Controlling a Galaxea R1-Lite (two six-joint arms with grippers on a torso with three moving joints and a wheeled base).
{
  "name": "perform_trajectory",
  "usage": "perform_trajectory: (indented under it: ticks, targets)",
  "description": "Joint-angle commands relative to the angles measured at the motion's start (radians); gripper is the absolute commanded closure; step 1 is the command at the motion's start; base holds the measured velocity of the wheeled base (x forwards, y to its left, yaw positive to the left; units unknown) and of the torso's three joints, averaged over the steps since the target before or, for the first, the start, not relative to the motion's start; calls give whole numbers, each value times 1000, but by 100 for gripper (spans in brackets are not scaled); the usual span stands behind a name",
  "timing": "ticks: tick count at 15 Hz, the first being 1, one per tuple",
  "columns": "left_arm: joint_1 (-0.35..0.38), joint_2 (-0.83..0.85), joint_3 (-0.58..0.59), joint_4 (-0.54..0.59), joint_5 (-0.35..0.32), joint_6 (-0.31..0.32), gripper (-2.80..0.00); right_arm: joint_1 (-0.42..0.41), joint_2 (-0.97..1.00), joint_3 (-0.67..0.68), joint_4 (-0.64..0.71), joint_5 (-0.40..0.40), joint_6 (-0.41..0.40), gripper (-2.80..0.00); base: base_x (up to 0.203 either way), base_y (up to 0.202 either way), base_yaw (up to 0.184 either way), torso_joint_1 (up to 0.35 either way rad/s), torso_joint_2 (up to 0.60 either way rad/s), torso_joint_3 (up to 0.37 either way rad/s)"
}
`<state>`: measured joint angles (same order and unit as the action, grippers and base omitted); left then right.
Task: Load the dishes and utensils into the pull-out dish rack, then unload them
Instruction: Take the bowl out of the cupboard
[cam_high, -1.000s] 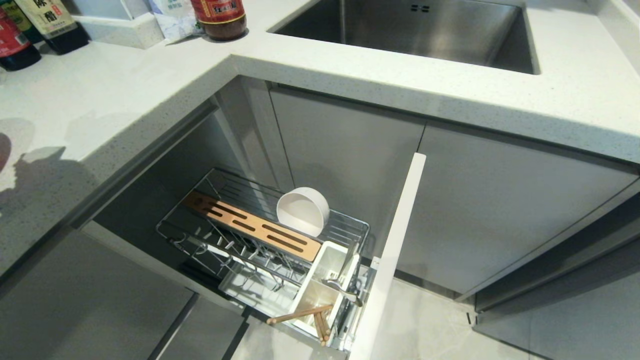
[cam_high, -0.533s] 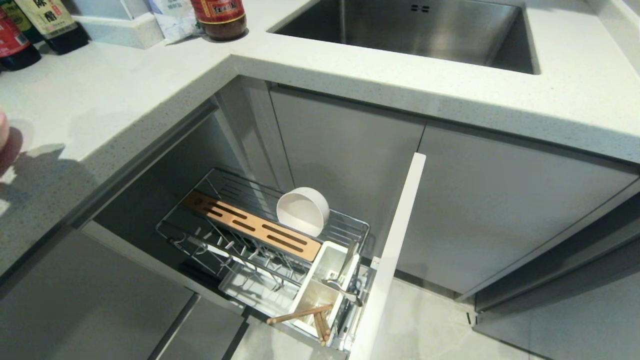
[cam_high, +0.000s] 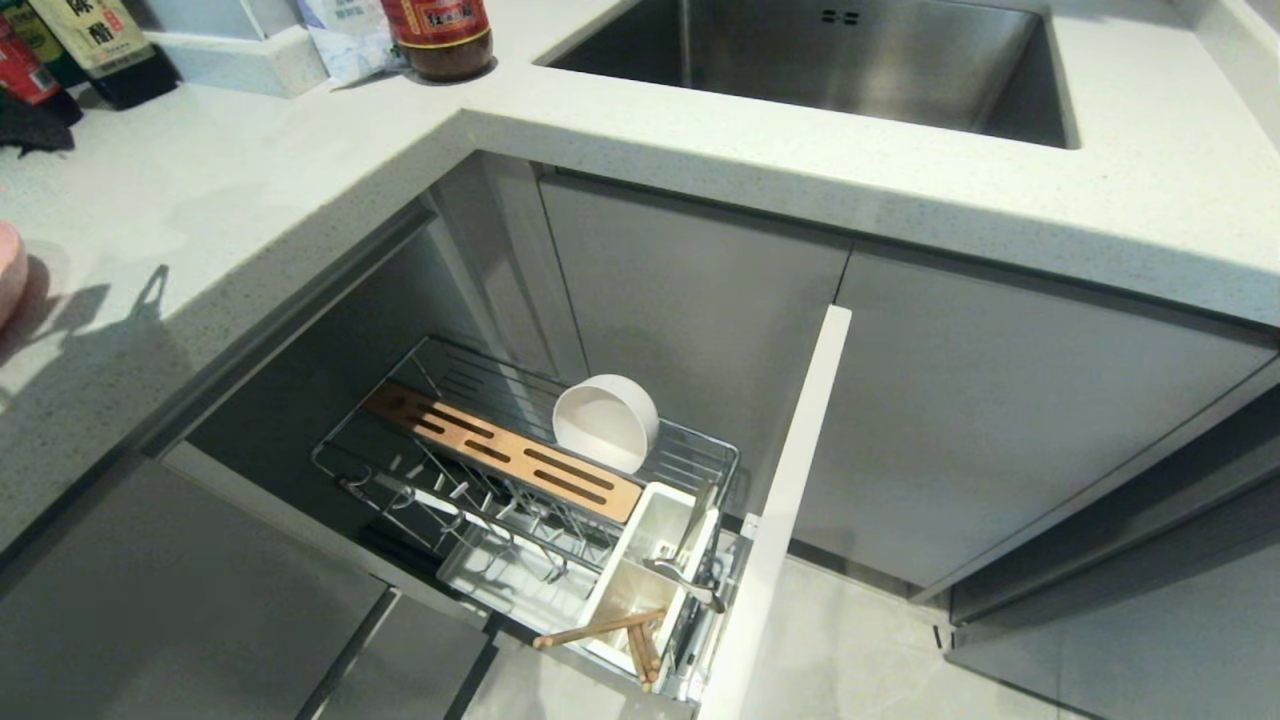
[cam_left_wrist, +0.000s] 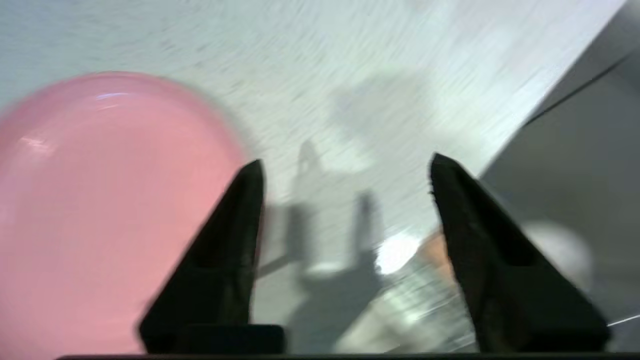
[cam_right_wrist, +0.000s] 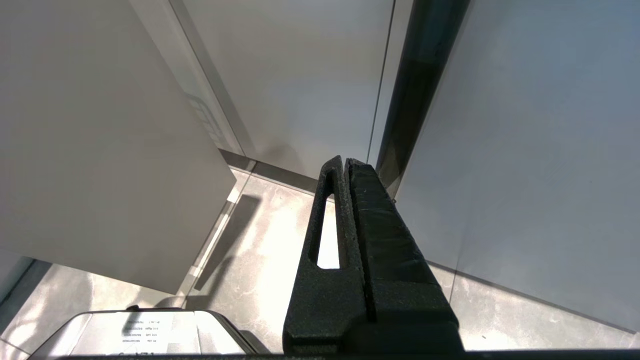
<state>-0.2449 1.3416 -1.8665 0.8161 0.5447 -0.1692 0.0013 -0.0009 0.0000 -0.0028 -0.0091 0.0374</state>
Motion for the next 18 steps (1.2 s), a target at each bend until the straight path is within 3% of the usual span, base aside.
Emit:
perform_trajectory:
  ticks: [1, 3, 4, 7, 10, 13, 18]
  targets:
    - [-7, -56, 61, -135, -16, -156, 0, 0, 1, 0, 0, 0, -1, 0, 0, 0, 0, 0, 0, 0]
    - [-24, -90, 158, -265, -27, -348, 0, 0, 1, 0, 0, 0, 1, 0, 0, 0, 0, 0, 0, 0]
    - [-69, -95, 181, -311, -29, -416, 0, 0, 1, 0, 0, 0, 0, 0, 0, 0, 0, 0, 0, 0]
    - [-293, -89, 286, -386, -16, -459, 0, 0, 1, 0, 0, 0, -1, 0, 0, 0, 0, 0, 0, 0]
    - [-420, -51, 474, -528, 21, -481, 0, 0, 1, 0, 0, 0, -1, 0, 0, 0, 0, 0, 0, 0]
    - [-485, 29, 580, -607, 42, -490, 0, 0, 1, 0, 0, 0, -1, 0, 0, 0, 0, 0, 0, 0]
    - [-557, 239, 665, -711, 161, -520, 0, 0, 1, 0, 0, 0, 0, 0, 0, 0, 0, 0, 0, 0]
